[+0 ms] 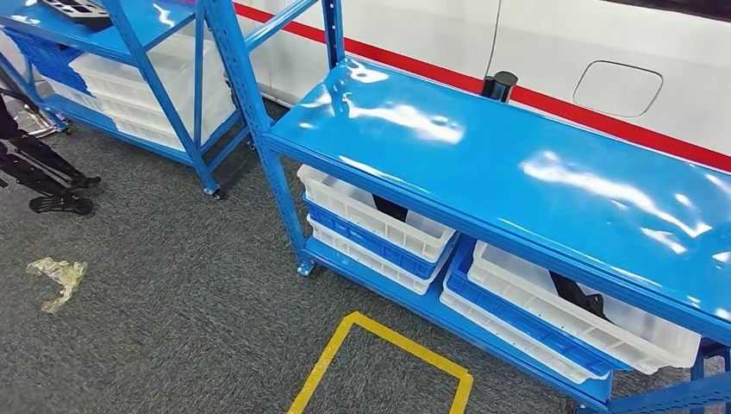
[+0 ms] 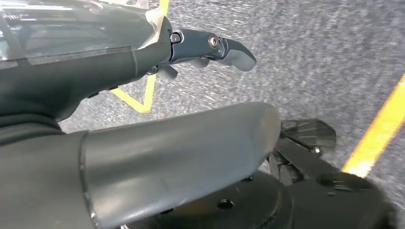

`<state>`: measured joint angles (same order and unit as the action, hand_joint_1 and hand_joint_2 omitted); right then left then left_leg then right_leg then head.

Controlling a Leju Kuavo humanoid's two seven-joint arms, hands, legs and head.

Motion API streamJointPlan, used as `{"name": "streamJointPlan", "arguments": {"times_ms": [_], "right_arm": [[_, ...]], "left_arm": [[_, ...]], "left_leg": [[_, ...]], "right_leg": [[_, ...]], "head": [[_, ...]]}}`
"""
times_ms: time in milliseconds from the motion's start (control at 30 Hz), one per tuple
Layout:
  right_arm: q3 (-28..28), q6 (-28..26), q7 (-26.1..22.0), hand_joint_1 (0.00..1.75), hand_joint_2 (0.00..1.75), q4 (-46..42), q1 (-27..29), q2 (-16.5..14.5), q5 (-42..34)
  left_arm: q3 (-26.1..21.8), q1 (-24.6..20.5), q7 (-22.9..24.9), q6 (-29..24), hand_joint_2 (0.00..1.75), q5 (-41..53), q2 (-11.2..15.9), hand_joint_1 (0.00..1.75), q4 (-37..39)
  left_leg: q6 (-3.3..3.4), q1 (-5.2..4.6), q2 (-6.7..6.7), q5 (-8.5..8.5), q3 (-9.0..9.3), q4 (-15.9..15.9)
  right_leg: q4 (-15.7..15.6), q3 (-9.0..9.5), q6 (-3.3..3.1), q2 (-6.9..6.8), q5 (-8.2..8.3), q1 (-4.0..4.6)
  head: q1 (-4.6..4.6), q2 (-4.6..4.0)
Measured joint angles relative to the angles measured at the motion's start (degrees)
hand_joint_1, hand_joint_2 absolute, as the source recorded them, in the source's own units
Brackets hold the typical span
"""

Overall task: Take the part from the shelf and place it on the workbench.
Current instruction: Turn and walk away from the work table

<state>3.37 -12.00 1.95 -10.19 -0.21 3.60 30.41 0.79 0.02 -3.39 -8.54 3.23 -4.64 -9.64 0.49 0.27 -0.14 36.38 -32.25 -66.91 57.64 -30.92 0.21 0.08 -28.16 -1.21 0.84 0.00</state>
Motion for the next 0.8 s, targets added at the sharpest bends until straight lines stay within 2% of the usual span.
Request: {"name": "streamJointPlan", "arguments": {"times_ms": [33,67,100,133,167,200,233,267,333,400,467,500,567,600,633,667,733,800], "right_arm": [[0.0,0.0,0.0,0.00,0.00,0.0,0.0,0.0,0.0],[0.0,0.0,0.0,0.00,0.00,0.0,0.0,0.0,0.0],[0.0,0.0,0.0,0.00,0.00,0.0,0.0,0.0,0.0],[0.0,0.0,0.0,0.00,0.00,0.0,0.0,0.0,0.0],[0.0,0.1,0.0,0.00,0.00,0.0,0.1,0.0,0.0],[0.0,0.1,0.0,0.00,0.00,0.0,0.1,0.0,-0.1],[0.1,0.2,0.0,0.00,0.00,0.0,0.0,0.0,-0.1],[0.1,0.2,0.0,0.00,0.00,0.0,-0.1,0.0,-0.1],[0.2,0.2,-0.1,0.00,0.00,0.0,-0.3,0.0,-0.1],[0.2,0.3,-0.1,0.00,0.00,0.0,-0.3,0.0,-0.2],[0.3,0.5,-0.2,0.00,0.00,0.0,-0.3,0.0,-0.2],[0.4,0.6,-0.2,0.00,0.00,0.0,-0.3,0.0,-0.2],[0.4,0.7,-0.3,0.00,0.00,0.0,-0.3,0.1,-0.2],[0.4,0.7,-0.3,0.00,0.00,0.0,-0.2,0.1,-0.2],[0.4,0.7,-0.4,0.00,0.00,0.0,-0.2,0.2,-0.2],[0.4,0.8,-0.4,0.00,0.00,0.0,0.0,0.2,-0.2],[0.4,0.8,-0.4,0.00,0.00,0.0,0.1,0.2,-0.2],[0.4,0.8,-0.4,0.00,0.00,0.0,0.2,0.2,-0.2]], "left_arm": [[0.0,0.0,0.0,0.0,0.00,0.0,0.0,0.00,0.0],[0.0,0.1,0.0,0.0,0.00,0.1,0.0,0.00,0.0],[0.0,0.2,0.0,0.1,0.00,0.1,0.0,0.00,0.0],[0.0,0.2,0.0,0.1,0.00,0.2,0.0,0.00,0.0],[0.0,0.3,-0.1,0.1,0.00,0.3,0.1,0.00,0.0],[0.0,0.3,-0.1,0.1,0.00,0.3,0.1,0.00,0.0],[0.0,0.3,-0.2,0.1,0.00,0.3,0.1,0.00,0.1],[0.0,0.2,-0.2,0.1,0.00,0.3,0.1,0.00,0.1],[0.0,0.2,-0.2,0.1,0.00,0.3,0.1,0.00,0.1],[0.0,0.2,-0.2,0.1,0.00,0.3,0.1,0.00,0.1],[0.0,0.2,-0.2,0.2,0.00,0.4,0.1,0.00,0.0],[0.0,0.2,-0.2,0.3,0.00,0.4,0.0,0.00,0.0],[0.0,0.1,-0.2,0.3,0.00,0.4,0.0,0.00,0.0],[0.0,0.1,-0.2,0.4,0.00,0.4,0.0,0.00,0.0],[0.0,0.1,-0.2,0.4,0.00,0.4,0.0,0.00,0.0],[0.0,0.1,-0.2,0.4,0.00,0.4,0.0,0.00,0.0],[0.0,0.1,-0.2,0.5,0.00,0.4,0.0,0.00,0.0],[0.0,0.1,-0.2,0.5,0.00,0.4,0.0,0.00,0.0]], "left_leg": [[-0.28,0.17,-0.01,1.31,-2.86,-4.3],[-0.48,0.34,0.00,1.41,-5.21,-7.0],[-0.62,0.47,0.01,0.15,-6.56,-7.5],[-0.68,0.59,0.01,-2.41,-6.64,-5.5],[-0.67,0.69,0.02,-5.63,-5.75,-1.7],[-0.66,0.75,-0.20,-8.09,-4.57,2.0],[-0.57,0.72,-0.38,-9.71,-3.54,4.9],[-0.45,0.65,-0.52,-10.36,-2.96,6.5],[-0.06,0.38,-0.53,-10.16,-2.76,7.0],[0.63,0.34,-0.23,-10.13,-2.54,7.3],[1.48,0.45,0.25,-10.06,-1.99,7.9],[1.84,0.49,0.58,-9.94,-1.74,8.1],[2.33,0.35,1.28,-9.56,-1.46,8.2],[2.48,0.28,1.62,-9.37,-1.31,8.2],[2.53,0.22,1.92,-9.18,-1.11,8.2],[2.52,0.20,2.23,-8.96,-0.83,8.2],[2.46,0.19,2.64,-8.66,-0.39,8.2],[2.44,0.19,2.74,-8.59,-0.28,8.2]], "right_leg": [[0.0,0.42,-0.18,0.00,-0.35,0.00],[0.0,0.91,-0.17,0.08,-0.75,-0.03],[0.0,1.51,0.00,0.19,-1.18,-0.10],[0.0,2.21,0.21,0.33,-1.67,-0.20],[0.0,2.80,0.48,0.47,-2.22,-0.31],[0.0,3.23,0.81,0.62,-2.74,-0.32],[0.0,3.45,1.20,0.74,-3.20,-0.19],[0.0,3.47,1.53,0.84,-3.51,-0.05],[-0.3,3.50,2.05,0.98,-3.72,0.09],[-0.5,3.77,2.52,1.02,-3.89,-0.05],[1.7,2.96,2.66,0.83,-5.11,-0.05],[4.7,1.48,2.48,0.69,-6.36,-0.02],[12.6,-3.10,2.09,0.62,-9.17,0.05],[15.9,-5.21,2.13,0.61,-10.00,0.07],[17.5,-6.53,2.38,0.58,-10.01,0.07],[17.0,-6.81,2.80,0.48,-9.07,0.07],[14.2,-6.11,3.48,0.28,-7.00,0.07],[13.1,-5.69,3.65,0.19,-6.34,0.07]], "head": [[0.04,0.00],[0.03,0.00],[0.04,0.00],[0.04,0.00],[0.05,0.00],[0.07,0.00],[0.10,0.01],[0.14,0.01],[0.19,0.01],[0.16,0.01],[0.03,0.01],[-0.08,0.01],[-0.18,0.01],[-0.21,0.01],[-0.21,0.00],[-0.24,0.00],[-0.30,0.00],[-0.33,0.00]]}}
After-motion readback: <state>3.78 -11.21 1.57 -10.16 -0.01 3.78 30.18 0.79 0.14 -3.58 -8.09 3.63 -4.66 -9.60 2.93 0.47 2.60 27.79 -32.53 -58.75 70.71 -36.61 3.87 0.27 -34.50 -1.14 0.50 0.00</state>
